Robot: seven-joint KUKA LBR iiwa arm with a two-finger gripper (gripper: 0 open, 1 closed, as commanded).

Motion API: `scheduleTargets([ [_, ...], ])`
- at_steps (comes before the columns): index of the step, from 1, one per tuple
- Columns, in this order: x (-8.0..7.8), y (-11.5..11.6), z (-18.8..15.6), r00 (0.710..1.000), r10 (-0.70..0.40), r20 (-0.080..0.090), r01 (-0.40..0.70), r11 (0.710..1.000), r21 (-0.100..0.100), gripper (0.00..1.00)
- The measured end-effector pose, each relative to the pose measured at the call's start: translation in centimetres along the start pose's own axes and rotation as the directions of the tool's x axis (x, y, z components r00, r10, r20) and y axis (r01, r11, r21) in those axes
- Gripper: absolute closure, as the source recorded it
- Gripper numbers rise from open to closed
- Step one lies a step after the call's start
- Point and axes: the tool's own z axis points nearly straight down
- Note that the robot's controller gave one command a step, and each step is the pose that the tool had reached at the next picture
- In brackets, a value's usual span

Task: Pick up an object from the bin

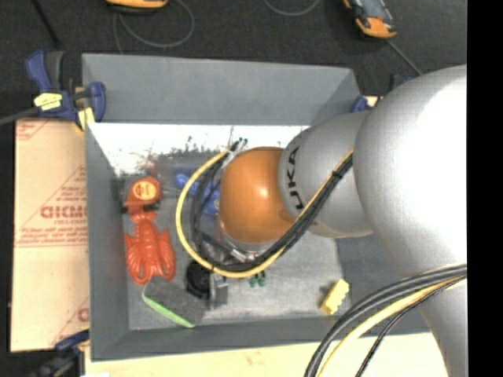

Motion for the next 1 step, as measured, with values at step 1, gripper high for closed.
scheduleTargets([
  [1,0.00,0.00,0.00,1.000,0.001,0.000,-0.001,1.000,0.000,1.00],
])
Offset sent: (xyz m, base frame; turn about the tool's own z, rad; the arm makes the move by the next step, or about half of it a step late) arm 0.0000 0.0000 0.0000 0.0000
